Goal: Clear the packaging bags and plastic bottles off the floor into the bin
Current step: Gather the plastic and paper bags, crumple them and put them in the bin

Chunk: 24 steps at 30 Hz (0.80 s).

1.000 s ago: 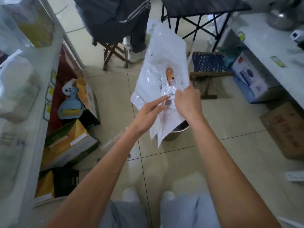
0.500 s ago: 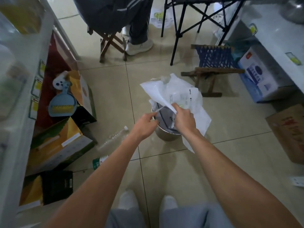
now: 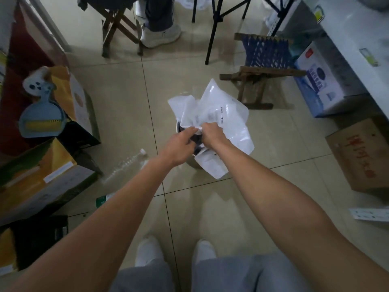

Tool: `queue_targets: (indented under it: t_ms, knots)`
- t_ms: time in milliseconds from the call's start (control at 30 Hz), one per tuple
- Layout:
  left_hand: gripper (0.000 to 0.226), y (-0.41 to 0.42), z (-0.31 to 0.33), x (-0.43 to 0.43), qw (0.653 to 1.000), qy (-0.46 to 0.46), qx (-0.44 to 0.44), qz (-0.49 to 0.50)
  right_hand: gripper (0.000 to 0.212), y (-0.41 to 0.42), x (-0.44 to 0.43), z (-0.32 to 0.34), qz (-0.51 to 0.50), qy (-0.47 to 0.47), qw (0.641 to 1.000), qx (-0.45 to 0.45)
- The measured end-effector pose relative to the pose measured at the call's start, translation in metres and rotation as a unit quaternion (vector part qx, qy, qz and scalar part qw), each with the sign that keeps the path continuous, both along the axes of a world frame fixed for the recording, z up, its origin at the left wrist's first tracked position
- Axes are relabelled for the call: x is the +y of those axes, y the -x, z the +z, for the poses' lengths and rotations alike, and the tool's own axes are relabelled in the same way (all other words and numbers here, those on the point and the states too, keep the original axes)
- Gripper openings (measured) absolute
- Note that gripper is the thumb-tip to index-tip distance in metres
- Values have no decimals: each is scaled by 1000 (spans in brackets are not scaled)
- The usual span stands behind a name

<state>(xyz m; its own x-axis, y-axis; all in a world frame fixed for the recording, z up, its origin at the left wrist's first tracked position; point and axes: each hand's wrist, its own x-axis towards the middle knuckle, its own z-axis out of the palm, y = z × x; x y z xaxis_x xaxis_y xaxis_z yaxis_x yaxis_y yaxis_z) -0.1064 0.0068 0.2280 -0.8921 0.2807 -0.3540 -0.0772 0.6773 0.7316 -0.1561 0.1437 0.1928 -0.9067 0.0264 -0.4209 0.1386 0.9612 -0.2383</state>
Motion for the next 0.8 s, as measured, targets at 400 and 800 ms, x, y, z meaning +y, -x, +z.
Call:
queue_targets:
  t_ms: [400,800]
  knots:
    - [37,33,-33,20,989,122,12,-78,30,27,4,-37,28,-19,988,-150]
    - [28,55,-83,24,978,168,-69,-104,41,22,2,-113,40,-63,968,-241]
